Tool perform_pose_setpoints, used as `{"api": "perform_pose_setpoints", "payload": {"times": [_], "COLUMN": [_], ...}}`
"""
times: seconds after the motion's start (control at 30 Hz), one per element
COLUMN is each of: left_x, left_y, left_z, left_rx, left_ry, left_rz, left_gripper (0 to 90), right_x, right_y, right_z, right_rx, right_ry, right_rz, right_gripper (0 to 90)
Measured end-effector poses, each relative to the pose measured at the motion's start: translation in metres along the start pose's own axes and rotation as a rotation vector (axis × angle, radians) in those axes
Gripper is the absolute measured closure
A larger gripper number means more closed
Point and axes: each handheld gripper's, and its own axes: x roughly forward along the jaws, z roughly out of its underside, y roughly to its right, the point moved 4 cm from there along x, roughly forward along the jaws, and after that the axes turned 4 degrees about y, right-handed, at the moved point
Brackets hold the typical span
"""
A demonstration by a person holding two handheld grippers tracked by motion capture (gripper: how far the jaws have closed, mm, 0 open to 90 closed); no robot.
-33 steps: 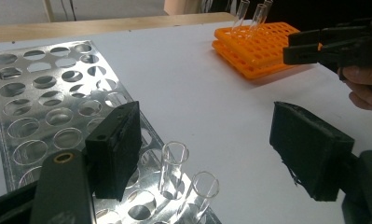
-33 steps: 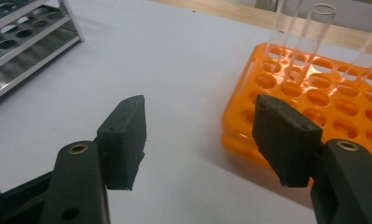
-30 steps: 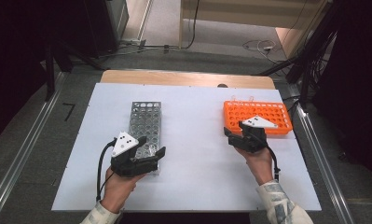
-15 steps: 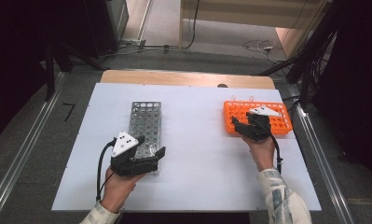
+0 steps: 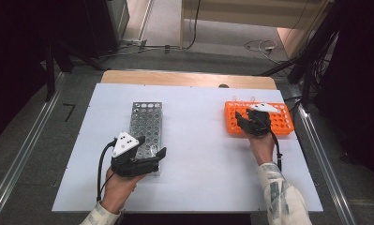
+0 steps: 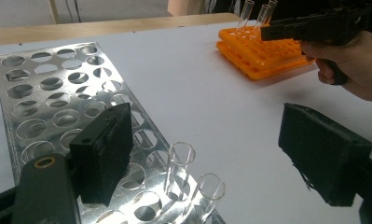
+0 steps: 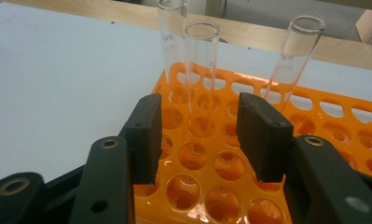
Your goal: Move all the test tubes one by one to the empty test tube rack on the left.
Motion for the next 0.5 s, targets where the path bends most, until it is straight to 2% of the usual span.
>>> {"api": "perform_pose_setpoints", "payload": {"times": [0.5], "left_x": [0.000], "left_y": [-0.001], "left_z": [0.000], "left_rx": [-0.004], "left_ry": [0.002], "left_rz": [0.000], "left_gripper": [17.7], "right_x": [0.022], "right_y": [-0.001], "right_z": [-0.007], "right_rx": [-0.010], "right_ry": [-0.016], "right_rz": [0.014], "right_gripper": [66.1]}}
